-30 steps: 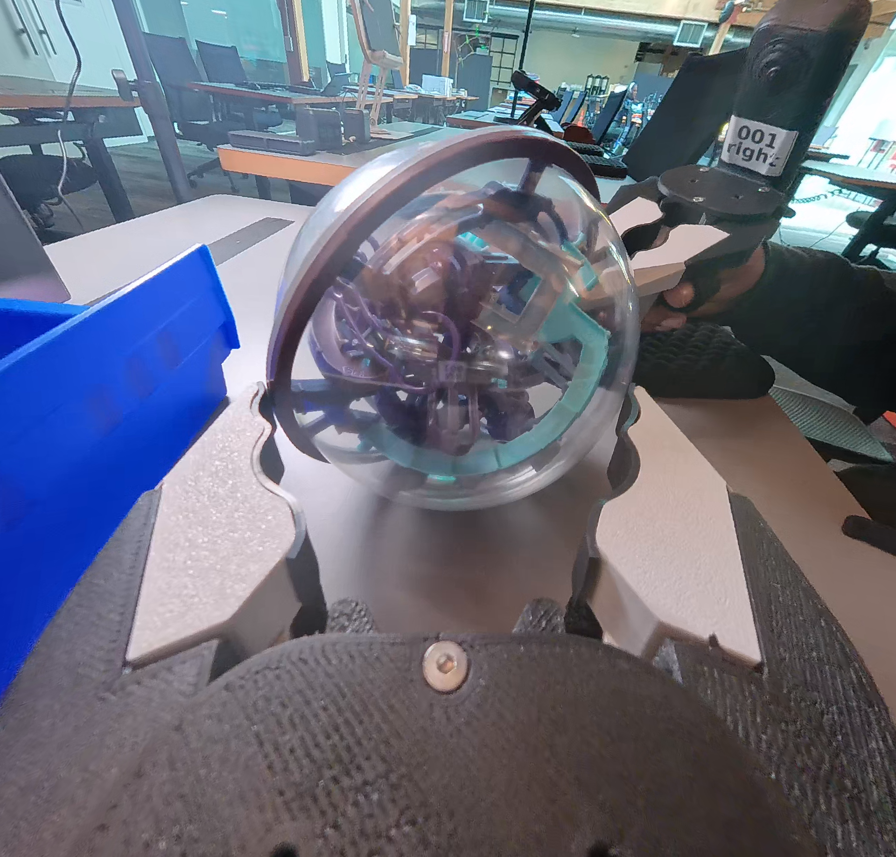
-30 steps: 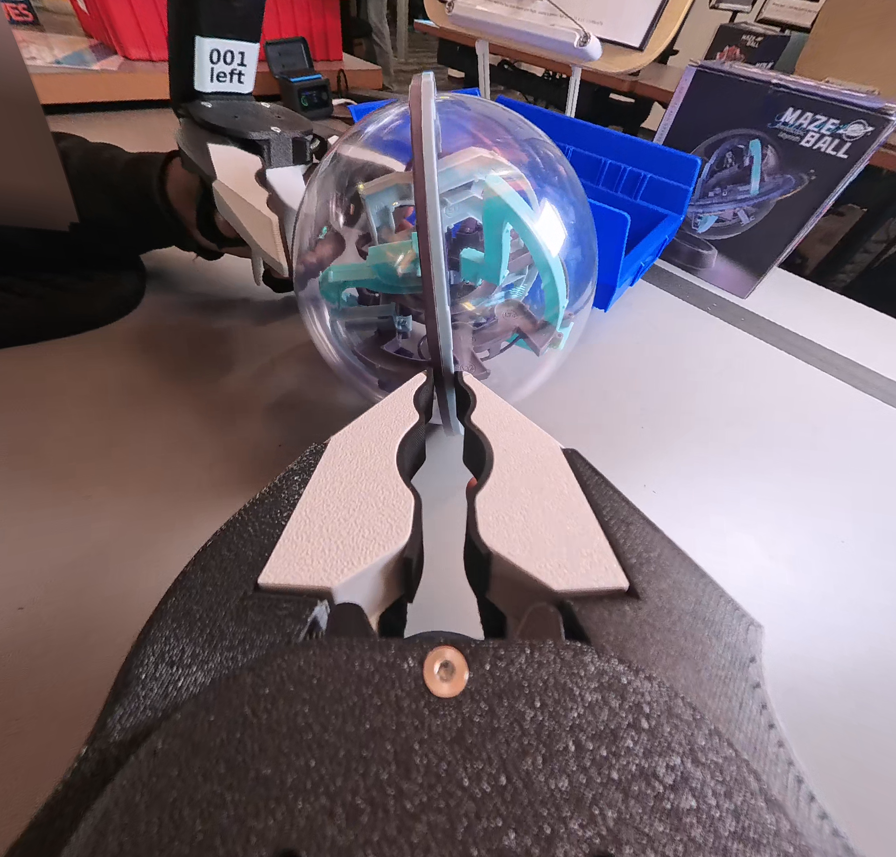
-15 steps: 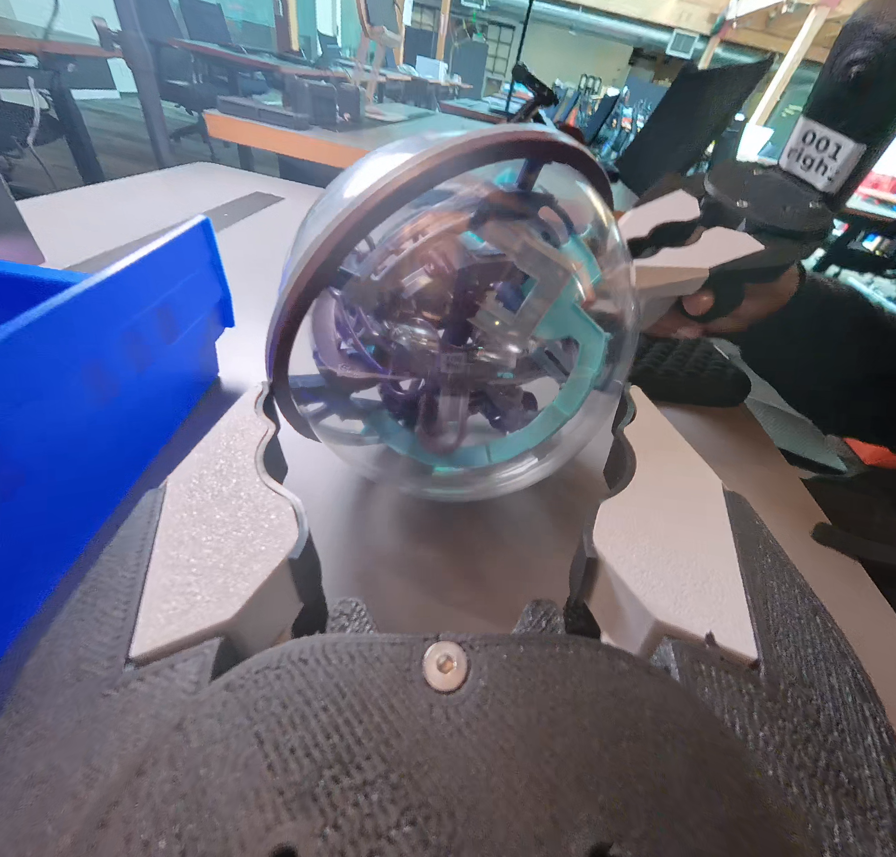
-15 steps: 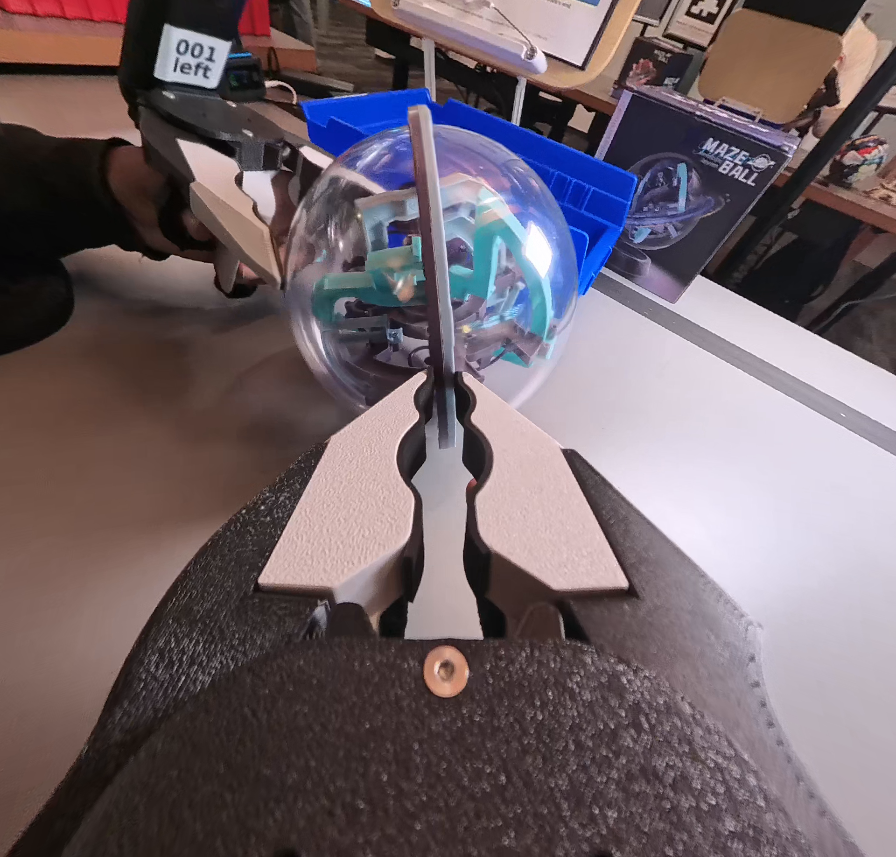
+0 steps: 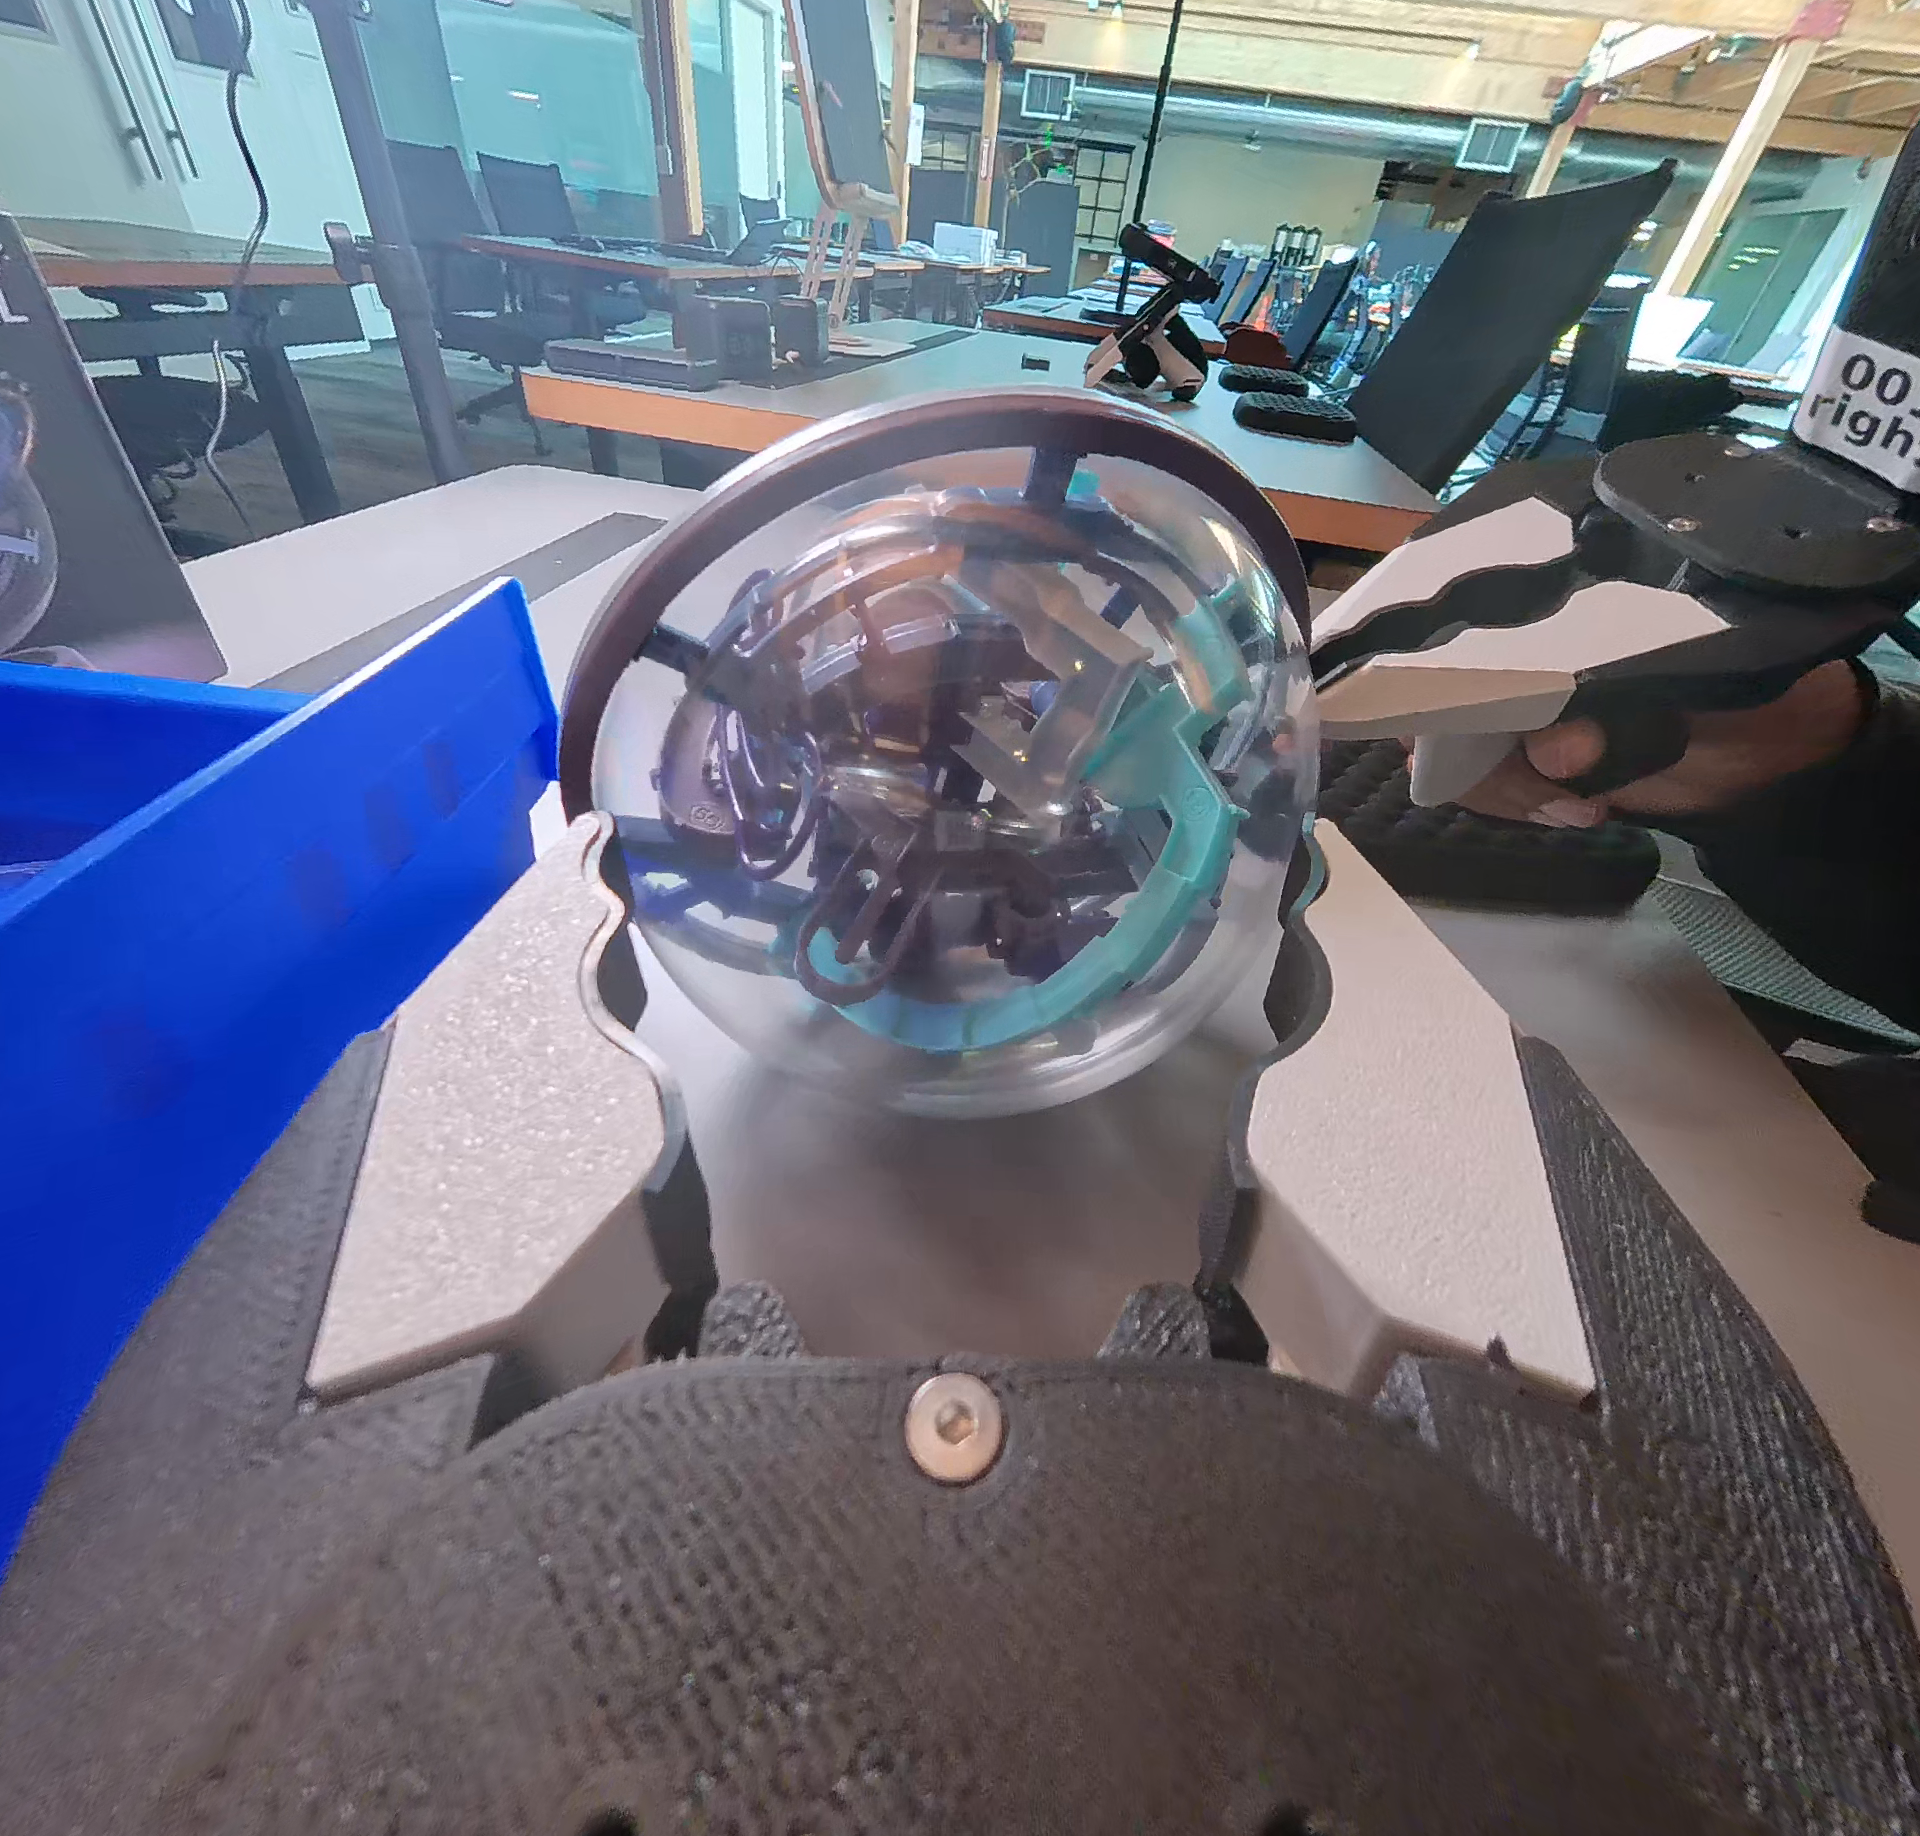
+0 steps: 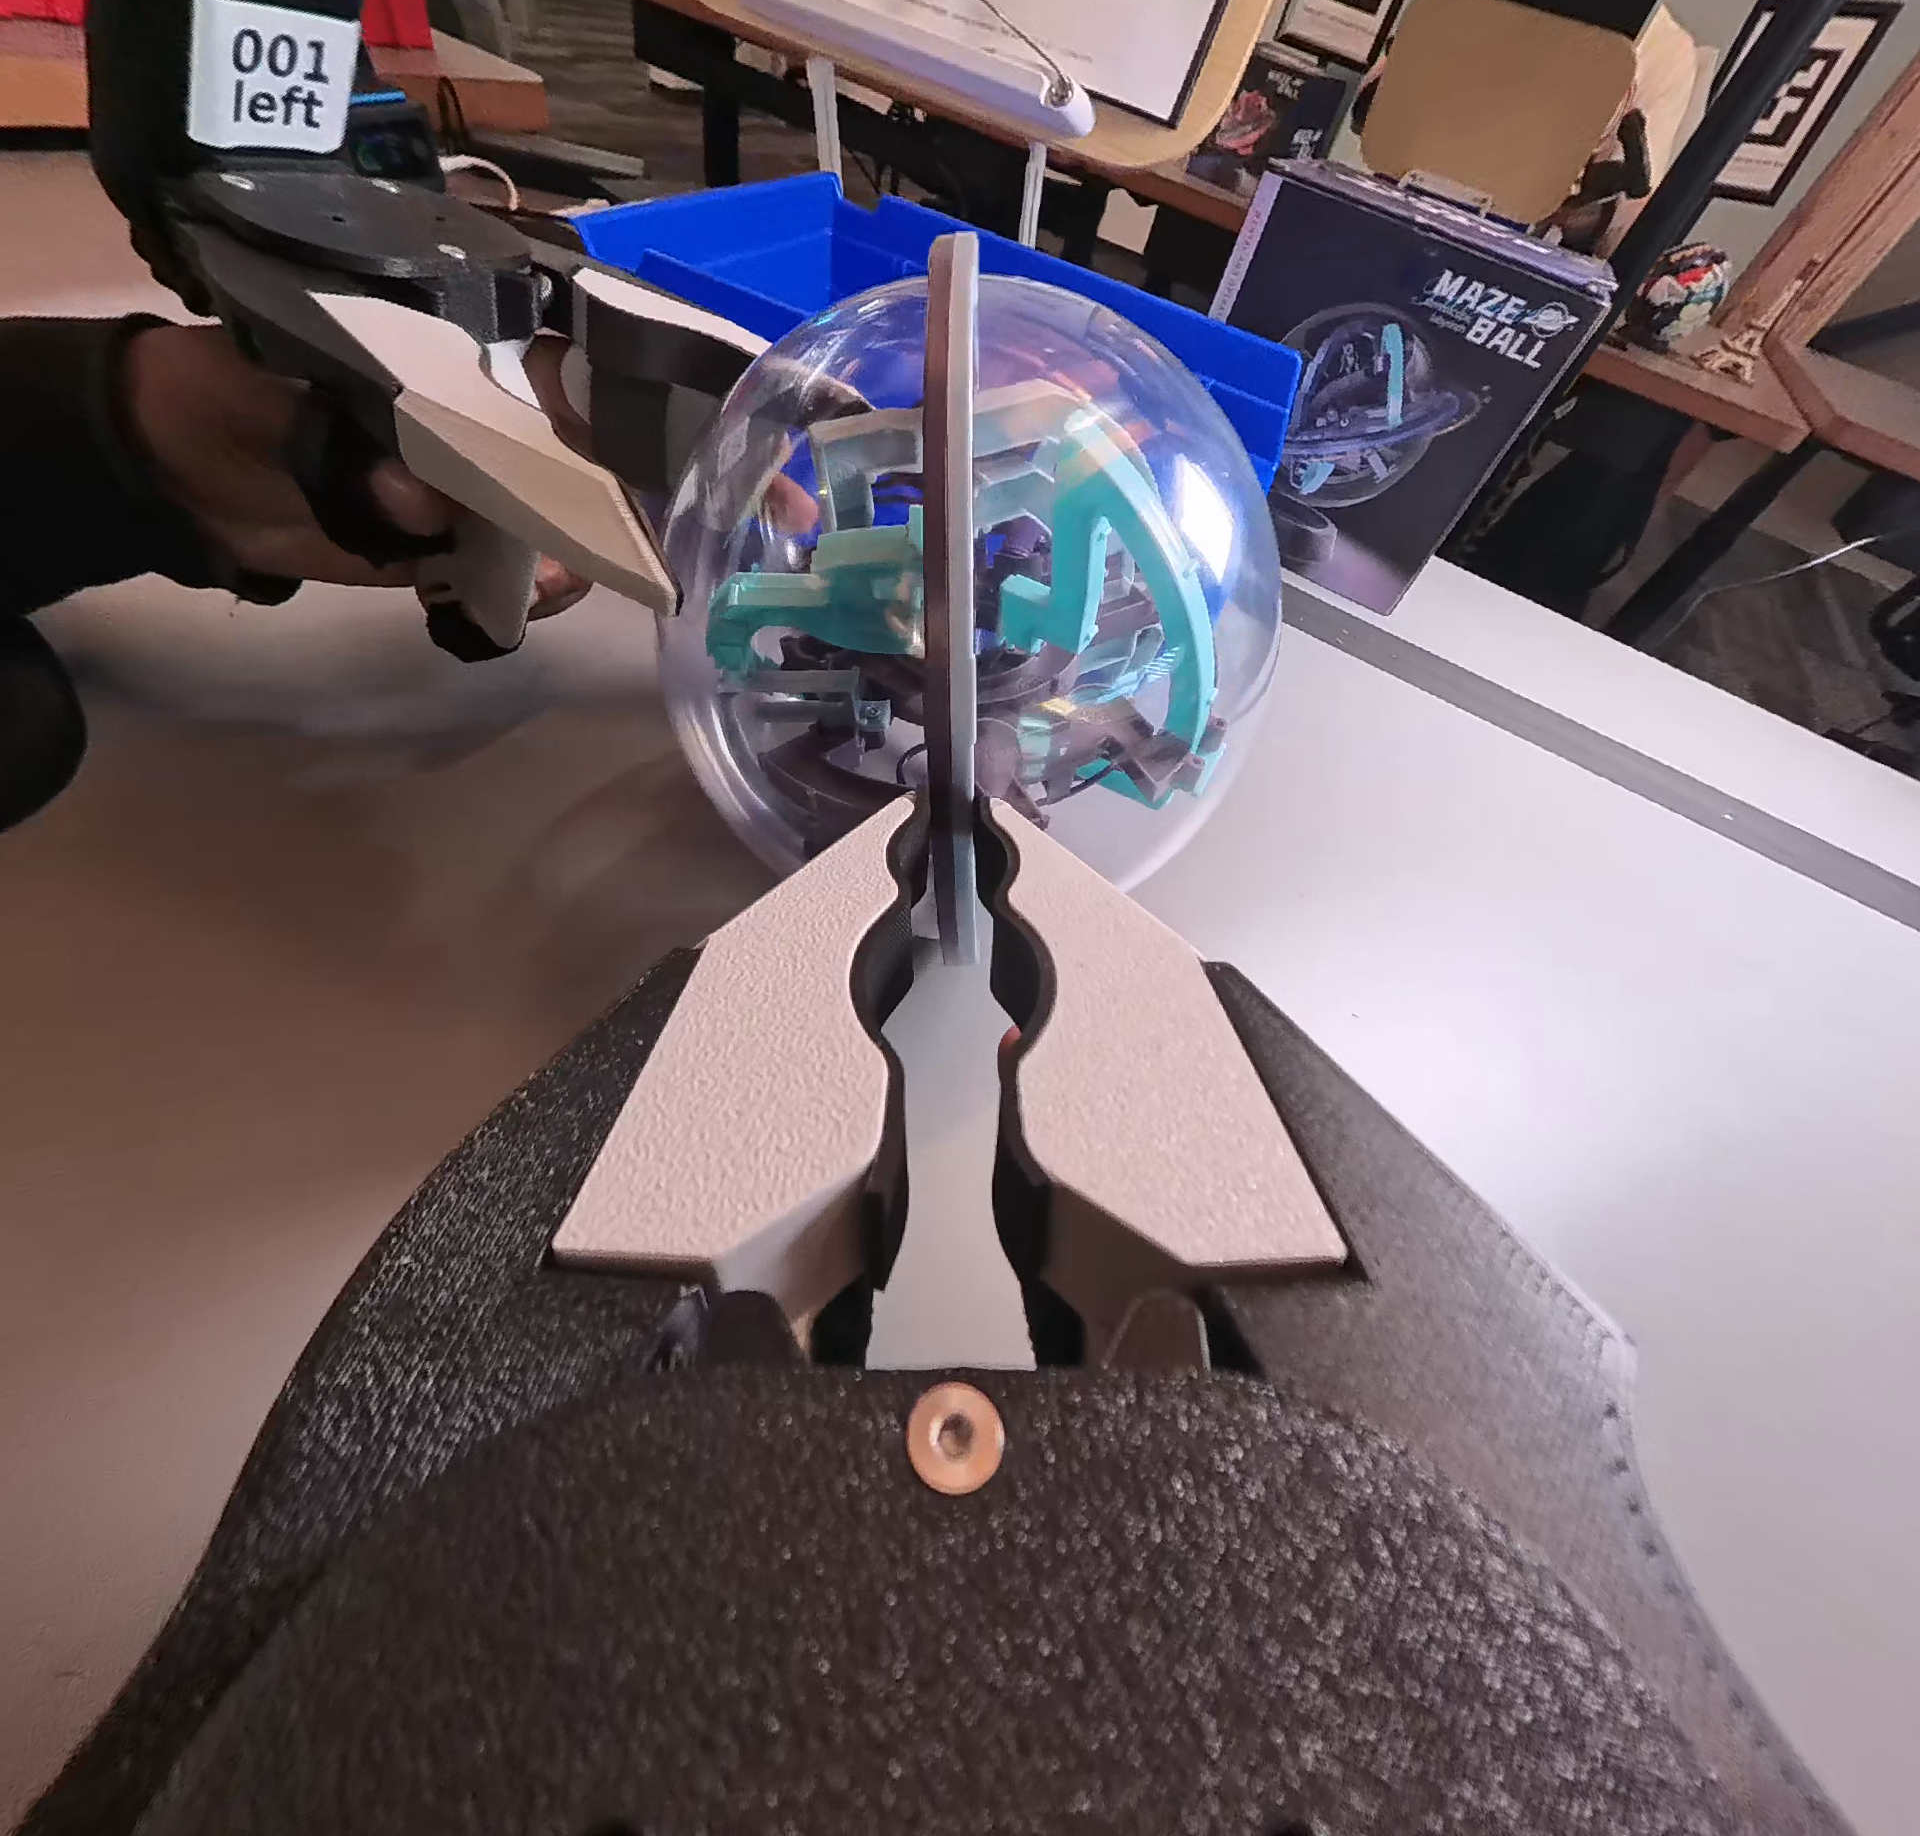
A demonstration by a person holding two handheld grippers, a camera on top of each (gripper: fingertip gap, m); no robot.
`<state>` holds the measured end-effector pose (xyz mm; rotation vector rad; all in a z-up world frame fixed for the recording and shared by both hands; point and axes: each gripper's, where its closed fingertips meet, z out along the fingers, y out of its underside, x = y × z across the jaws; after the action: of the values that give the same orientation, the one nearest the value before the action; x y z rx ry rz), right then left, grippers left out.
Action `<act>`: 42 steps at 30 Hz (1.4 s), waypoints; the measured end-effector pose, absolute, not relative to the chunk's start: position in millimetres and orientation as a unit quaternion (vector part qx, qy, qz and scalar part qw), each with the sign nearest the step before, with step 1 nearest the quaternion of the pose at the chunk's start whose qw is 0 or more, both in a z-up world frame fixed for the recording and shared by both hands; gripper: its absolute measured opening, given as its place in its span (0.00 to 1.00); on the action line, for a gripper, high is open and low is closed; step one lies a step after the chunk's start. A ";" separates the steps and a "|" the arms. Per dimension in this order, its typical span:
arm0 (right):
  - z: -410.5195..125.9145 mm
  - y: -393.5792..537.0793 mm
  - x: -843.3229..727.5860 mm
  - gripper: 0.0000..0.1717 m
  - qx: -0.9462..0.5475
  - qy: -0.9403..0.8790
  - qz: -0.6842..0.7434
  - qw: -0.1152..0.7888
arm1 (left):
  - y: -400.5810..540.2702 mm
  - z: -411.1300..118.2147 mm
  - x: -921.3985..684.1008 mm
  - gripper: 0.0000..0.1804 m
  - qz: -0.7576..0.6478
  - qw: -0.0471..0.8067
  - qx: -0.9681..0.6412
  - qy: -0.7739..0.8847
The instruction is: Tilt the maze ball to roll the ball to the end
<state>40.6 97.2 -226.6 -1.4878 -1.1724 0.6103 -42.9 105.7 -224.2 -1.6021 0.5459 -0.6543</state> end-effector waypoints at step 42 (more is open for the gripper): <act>-213.2 154.4 72.2 0.72 -0.570 -0.535 0.328 0.531 | 102.3 -225.3 -27.5 0.50 -0.239 0.646 -0.665 0.289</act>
<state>72.2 154.4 -213.2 -1.3590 -1.2756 0.7828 -27.5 102.3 -225.3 -1.5129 0.6582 -0.5433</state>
